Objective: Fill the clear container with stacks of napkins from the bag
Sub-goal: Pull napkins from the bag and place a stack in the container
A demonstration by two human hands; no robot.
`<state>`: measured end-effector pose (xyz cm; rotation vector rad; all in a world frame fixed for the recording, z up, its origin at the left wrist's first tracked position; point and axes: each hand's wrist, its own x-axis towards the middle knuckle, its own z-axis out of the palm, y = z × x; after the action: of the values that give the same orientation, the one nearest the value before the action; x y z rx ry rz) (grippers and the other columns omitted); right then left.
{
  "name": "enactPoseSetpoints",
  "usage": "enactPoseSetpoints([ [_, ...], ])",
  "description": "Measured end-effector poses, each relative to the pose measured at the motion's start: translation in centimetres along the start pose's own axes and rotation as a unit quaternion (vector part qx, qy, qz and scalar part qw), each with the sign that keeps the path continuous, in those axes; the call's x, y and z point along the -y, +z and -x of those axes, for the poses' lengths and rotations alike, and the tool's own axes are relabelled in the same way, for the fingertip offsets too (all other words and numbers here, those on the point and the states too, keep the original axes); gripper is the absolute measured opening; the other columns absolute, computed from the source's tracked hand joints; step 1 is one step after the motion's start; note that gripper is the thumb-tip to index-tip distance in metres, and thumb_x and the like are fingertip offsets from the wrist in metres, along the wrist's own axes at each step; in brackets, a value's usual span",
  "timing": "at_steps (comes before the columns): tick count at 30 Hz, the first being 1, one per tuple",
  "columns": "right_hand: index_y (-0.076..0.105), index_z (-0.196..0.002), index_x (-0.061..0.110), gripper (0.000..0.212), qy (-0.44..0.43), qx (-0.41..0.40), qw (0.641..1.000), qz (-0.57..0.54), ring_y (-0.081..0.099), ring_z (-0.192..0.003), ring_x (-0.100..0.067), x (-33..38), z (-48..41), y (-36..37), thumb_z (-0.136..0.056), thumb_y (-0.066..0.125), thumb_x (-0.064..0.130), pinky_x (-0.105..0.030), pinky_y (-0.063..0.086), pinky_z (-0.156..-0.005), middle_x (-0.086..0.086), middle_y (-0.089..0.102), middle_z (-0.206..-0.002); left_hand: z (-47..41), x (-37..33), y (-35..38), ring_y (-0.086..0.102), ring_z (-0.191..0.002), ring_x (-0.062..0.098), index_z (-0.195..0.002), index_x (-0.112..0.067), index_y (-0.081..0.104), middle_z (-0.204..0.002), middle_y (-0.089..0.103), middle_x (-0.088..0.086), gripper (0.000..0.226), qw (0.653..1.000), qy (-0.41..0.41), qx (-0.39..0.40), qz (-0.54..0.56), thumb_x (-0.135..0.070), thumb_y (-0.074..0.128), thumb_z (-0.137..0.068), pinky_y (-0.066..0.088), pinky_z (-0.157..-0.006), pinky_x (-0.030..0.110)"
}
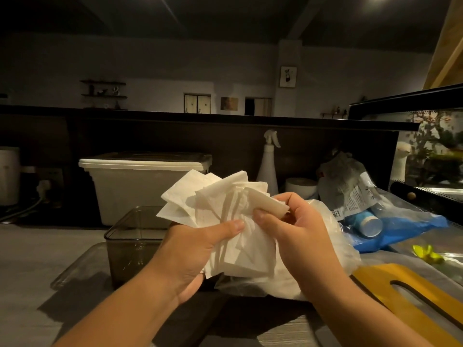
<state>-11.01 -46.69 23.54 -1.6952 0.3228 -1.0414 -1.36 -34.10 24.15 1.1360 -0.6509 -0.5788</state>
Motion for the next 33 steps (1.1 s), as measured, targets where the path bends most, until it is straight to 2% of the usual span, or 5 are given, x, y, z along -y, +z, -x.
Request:
enactPoseSetpoints([
  [3, 0.05, -0.108, 0.04, 0.036, -0.168, -0.032, 0.953, 0.25, 0.047, -0.104, 0.003, 0.0, 0.07, -0.31, -0.083, 0.076, 0.037, -0.011, 0.05, -0.078, 0.025, 0.043, -0.115, -0.18, -0.09, -0.42, 0.075, -0.086, 0.022, -0.111, -0.013, 0.069, -0.093, 0.077, 0.007, 0.039, 1.0, 0.0, -0.005, -0.026, -0.004, 0.074, -0.073, 0.061, -0.067, 0.036],
  [6, 0.05, -0.115, 0.043, 0.039, -0.251, -0.013, 0.901, 0.355, 0.033, -0.107, 0.004, -0.14, -0.16, -0.62, -0.084, 0.074, 0.038, -0.012, 0.036, -0.084, 0.027, 0.038, -0.115, -0.16, -0.2, -0.53, 0.074, -0.08, 0.013, -0.108, -0.017, 0.067, -0.085, 0.076, 0.0, 0.035, 0.999, 0.006, -0.008, -0.048, -0.002, 0.073, -0.077, 0.06, -0.061, 0.027],
  [20, 0.061, -0.091, 0.032, 0.017, -0.198, 0.035, 0.949, 0.242, 0.054, -0.09, -0.002, 0.31, 0.02, -0.69, -0.085, 0.073, 0.022, -0.014, 0.047, -0.07, 0.018, 0.057, -0.089, -0.27, -0.44, -0.63, 0.074, -0.079, 0.015, -0.105, -0.012, 0.07, -0.085, 0.077, 0.003, 0.036, 0.998, -0.007, 0.022, -0.054, -0.004, 0.076, -0.07, 0.059, -0.061, 0.028],
  [27, 0.061, -0.088, 0.037, 0.014, -0.155, 0.012, 0.964, 0.214, 0.048, -0.112, 0.005, 0.25, -0.33, -0.64, -0.087, 0.071, 0.027, -0.017, 0.052, -0.078, 0.027, 0.048, -0.12, -0.1, -0.72, -0.42, 0.075, -0.084, 0.021, -0.106, -0.018, 0.073, -0.091, 0.077, 0.005, 0.037, 0.999, -0.01, 0.035, -0.025, -0.025, 0.072, -0.07, 0.059, -0.066, 0.036],
  [33, 0.065, -0.091, 0.031, 0.01, -0.104, 0.016, 0.984, 0.142, 0.063, -0.084, 0.003, 0.31, -0.54, -0.87, -0.087, 0.072, 0.024, -0.01, 0.052, -0.063, 0.018, 0.068, -0.085, -0.22, -0.84, -0.57, 0.074, -0.087, 0.028, -0.109, -0.017, 0.073, -0.098, 0.076, 0.011, 0.036, 0.999, -0.03, 0.017, -0.006, -0.028, 0.069, -0.075, 0.057, -0.069, 0.04],
])
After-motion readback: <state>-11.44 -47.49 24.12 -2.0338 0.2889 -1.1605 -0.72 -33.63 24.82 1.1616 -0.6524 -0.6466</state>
